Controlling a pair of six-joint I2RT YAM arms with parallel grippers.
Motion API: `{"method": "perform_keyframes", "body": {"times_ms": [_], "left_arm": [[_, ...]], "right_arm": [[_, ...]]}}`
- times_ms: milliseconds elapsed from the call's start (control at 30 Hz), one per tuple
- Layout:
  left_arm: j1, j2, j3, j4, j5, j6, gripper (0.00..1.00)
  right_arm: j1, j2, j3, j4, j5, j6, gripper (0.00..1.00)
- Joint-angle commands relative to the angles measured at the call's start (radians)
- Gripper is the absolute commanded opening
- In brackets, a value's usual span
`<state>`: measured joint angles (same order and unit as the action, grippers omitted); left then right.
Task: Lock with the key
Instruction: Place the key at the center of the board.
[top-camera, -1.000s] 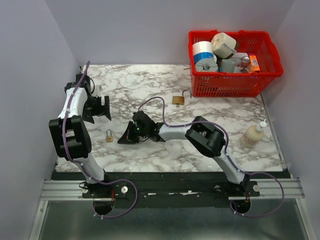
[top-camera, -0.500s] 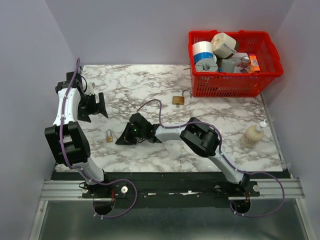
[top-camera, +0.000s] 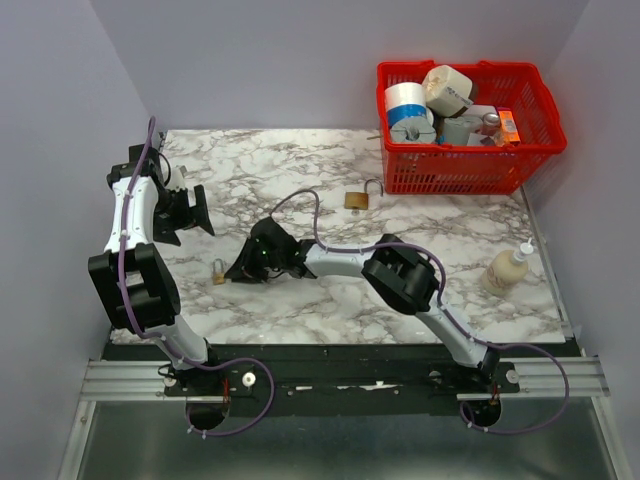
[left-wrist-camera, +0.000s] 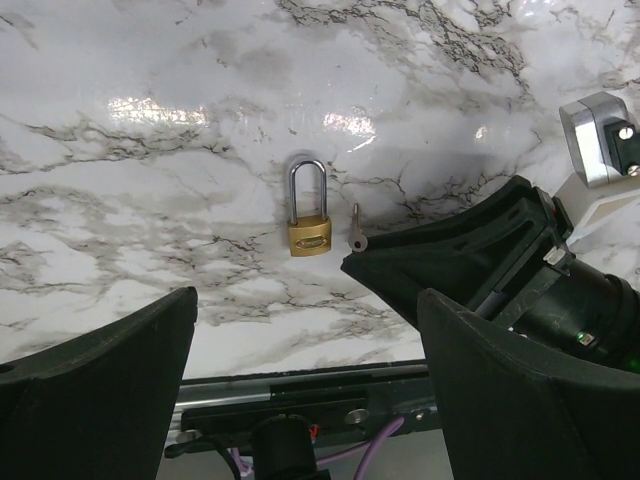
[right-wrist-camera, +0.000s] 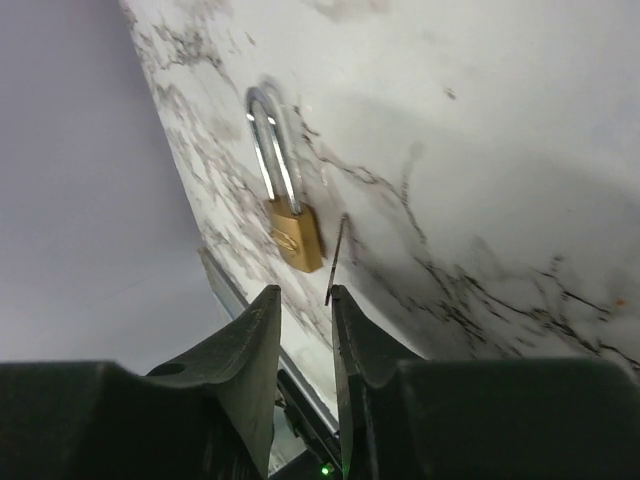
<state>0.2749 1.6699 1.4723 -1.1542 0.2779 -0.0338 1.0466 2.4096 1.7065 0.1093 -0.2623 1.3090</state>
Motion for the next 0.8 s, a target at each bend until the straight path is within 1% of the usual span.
{"method": "perform_keyframes", "body": {"times_ms": [0,67,100,200,333,433,467,533,567,633,667,700,733,767], "left_arm": [[0.010,-0.024,0.009,-0.013,0.015,-0.015,0.99],[0.010,-0.019,0.011,-0.013,0.015,-0.015,0.99],[0.010,-0.016,0.013,-0.013,0.012,-0.017,0.99],[0.012,-0.013,0.016,-0.013,0.017,-0.018,0.99],[0.010,-0.015,0.016,-0.010,0.021,-0.018,0.99],[0.010,-0.030,0.016,0.004,0.046,-0.008,0.99],[0.010,-0.036,0.016,0.008,0.079,-0.005,0.99],[0.012,-0.053,0.016,0.033,0.121,0.017,0.99],[0.012,-0.071,0.016,0.040,0.154,0.021,0.99],[0.021,-0.090,0.022,0.068,0.194,0.029,0.99],[0.026,-0.105,0.025,0.079,0.222,0.029,0.99],[0.027,-0.113,0.029,0.086,0.269,0.028,0.99],[0.029,-0.117,0.040,0.108,0.288,0.028,0.99],[0.029,-0.131,0.045,0.119,0.308,0.029,0.99]], "right_arm": [[0.010,0.042,0.093,-0.161,0.064,-0.060,0.36],[0.010,0.049,0.148,-0.204,0.069,-0.085,0.39],[0.010,0.054,0.166,-0.264,0.081,-0.091,0.40],[0.010,0.051,0.179,-0.307,0.081,-0.100,0.42],[0.010,0.028,0.145,-0.298,0.049,-0.106,0.43],[0.009,-0.016,0.116,-0.252,0.031,-0.183,0.43],[0.010,-0.035,0.102,-0.234,0.029,-0.239,0.43],[0.010,-0.105,0.065,-0.194,0.029,-0.304,0.47],[0.009,-0.127,0.055,-0.186,0.028,-0.379,0.48],[0.000,-0.200,0.032,-0.172,0.011,-0.460,0.53],[-0.006,-0.228,0.006,-0.169,0.002,-0.544,0.55],[-0.020,-0.254,-0.016,-0.166,-0.011,-0.589,0.60],[-0.031,-0.304,-0.031,-0.168,-0.046,-0.641,0.63],[-0.042,-0.334,-0.077,-0.168,-0.058,-0.748,0.64]]}}
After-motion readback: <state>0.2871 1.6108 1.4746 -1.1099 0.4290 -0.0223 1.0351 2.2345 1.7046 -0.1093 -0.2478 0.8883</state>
